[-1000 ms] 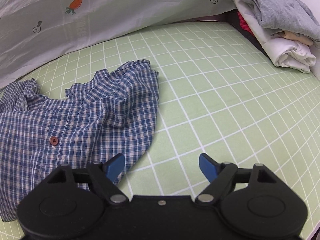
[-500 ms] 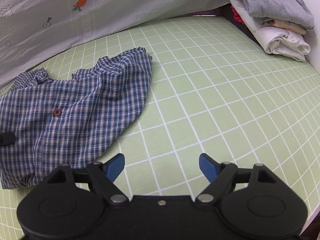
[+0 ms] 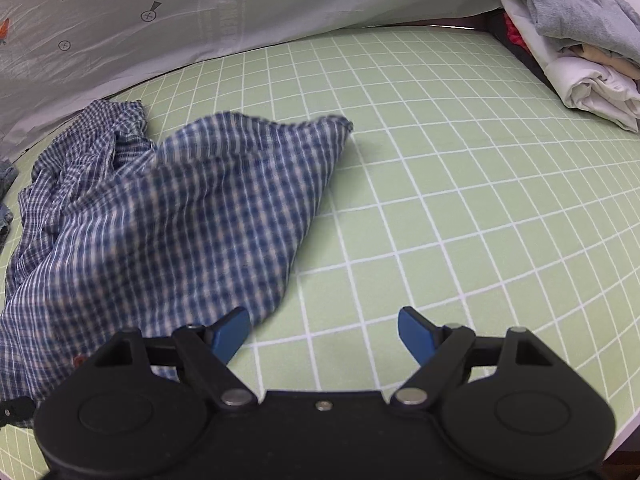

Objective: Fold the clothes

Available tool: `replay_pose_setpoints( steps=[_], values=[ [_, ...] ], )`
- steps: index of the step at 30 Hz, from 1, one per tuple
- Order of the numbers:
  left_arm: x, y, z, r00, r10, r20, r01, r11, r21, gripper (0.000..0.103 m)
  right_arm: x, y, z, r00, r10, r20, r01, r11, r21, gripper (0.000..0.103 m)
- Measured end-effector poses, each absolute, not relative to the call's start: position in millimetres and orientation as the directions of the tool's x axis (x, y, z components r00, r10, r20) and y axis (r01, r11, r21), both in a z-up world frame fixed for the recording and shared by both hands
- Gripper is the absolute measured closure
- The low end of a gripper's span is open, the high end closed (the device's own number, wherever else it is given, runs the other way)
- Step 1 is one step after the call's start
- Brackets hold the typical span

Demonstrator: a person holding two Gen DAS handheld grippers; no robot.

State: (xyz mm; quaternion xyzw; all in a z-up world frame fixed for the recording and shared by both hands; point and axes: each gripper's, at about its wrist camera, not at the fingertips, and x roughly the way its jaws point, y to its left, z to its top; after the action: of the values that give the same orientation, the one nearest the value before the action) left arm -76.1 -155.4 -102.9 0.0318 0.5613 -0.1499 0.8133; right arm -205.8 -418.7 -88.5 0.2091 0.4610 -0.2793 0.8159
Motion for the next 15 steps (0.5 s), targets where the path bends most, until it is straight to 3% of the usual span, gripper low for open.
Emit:
replay_pose_setpoints(
  steps=[5, 11, 15],
  values=[
    [-59.2, -107.8, -84.4, 0.393, -0.176, -0.902, 0.134, 0.982, -0.133, 0.095, -194.6, -413.8, -76.3, 0.444, -0.284, -0.850, 0.646, 0.758, 0.085, 0.019],
    [-42.2, -95.5, -59.8, 0.448, -0.239, -0.861, 0.125, 0.971, -0.205, 0.050, -159.0, -428.3, -68.6, 0.466, -0.289, -0.836, 0.679, 0.722, 0.129, 0.011],
    [-32.6, -91.7, -75.1, 0.378, -0.260, -0.888, 0.083, 0.965, -0.247, 0.048, -131.9, -427.1, -78.0, 0.465, -0.208, -0.861, 0.690, 0.694, 0.205, 0.011]
  ],
)
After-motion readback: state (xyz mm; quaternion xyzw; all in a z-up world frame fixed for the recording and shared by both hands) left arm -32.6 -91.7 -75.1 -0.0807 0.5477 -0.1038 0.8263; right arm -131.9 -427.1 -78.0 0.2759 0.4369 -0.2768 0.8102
